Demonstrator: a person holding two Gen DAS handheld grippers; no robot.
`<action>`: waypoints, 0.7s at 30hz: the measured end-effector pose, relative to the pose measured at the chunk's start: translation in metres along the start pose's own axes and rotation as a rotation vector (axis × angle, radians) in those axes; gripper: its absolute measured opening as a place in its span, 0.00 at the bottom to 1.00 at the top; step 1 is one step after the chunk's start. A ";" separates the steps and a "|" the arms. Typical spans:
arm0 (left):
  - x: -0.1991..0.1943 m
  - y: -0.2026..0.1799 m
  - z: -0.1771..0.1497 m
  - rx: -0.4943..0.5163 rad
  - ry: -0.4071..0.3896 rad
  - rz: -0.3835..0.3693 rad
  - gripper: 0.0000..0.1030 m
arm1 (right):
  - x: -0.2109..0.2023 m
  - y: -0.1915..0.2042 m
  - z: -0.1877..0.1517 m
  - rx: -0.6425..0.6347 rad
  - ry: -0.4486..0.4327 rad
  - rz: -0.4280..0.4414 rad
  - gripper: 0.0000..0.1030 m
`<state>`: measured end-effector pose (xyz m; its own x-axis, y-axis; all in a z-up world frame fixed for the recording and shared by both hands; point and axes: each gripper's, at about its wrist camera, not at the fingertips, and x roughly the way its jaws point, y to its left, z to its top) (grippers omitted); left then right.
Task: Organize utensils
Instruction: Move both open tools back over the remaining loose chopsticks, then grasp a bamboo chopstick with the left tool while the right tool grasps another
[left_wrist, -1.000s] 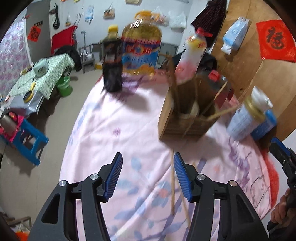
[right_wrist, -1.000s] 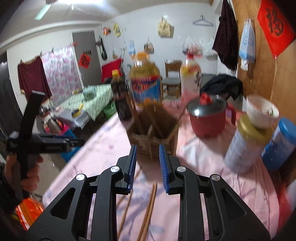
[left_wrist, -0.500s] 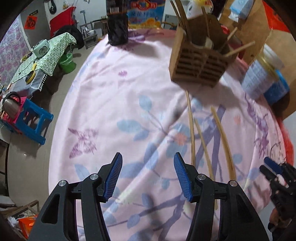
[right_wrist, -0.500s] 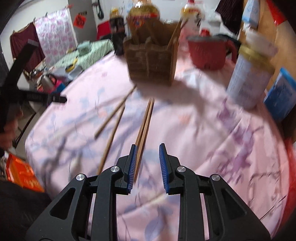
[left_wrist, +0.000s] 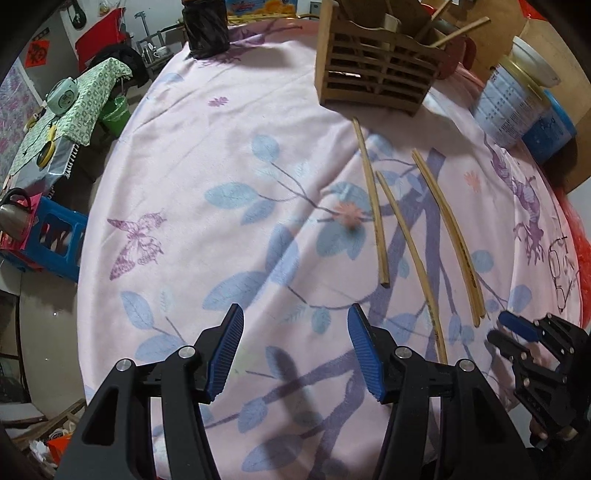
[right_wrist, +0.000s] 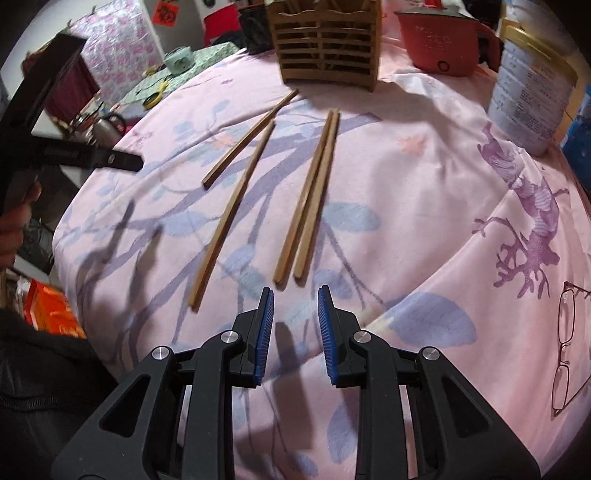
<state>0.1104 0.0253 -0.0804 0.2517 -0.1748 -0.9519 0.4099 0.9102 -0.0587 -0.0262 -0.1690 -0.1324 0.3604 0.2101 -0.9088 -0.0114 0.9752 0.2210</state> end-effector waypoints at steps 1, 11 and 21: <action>0.000 -0.002 -0.001 0.005 0.002 -0.002 0.56 | 0.002 -0.001 0.001 0.002 -0.001 -0.004 0.26; 0.007 -0.041 -0.010 0.117 0.015 -0.069 0.56 | 0.015 -0.012 0.014 0.026 -0.023 -0.026 0.10; 0.024 -0.092 -0.031 0.190 0.059 -0.214 0.55 | 0.006 -0.042 0.009 0.049 0.011 -0.025 0.14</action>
<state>0.0518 -0.0509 -0.1072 0.0925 -0.3285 -0.9400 0.6066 0.7672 -0.2084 -0.0152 -0.2093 -0.1439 0.3496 0.1867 -0.9181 0.0435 0.9757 0.2150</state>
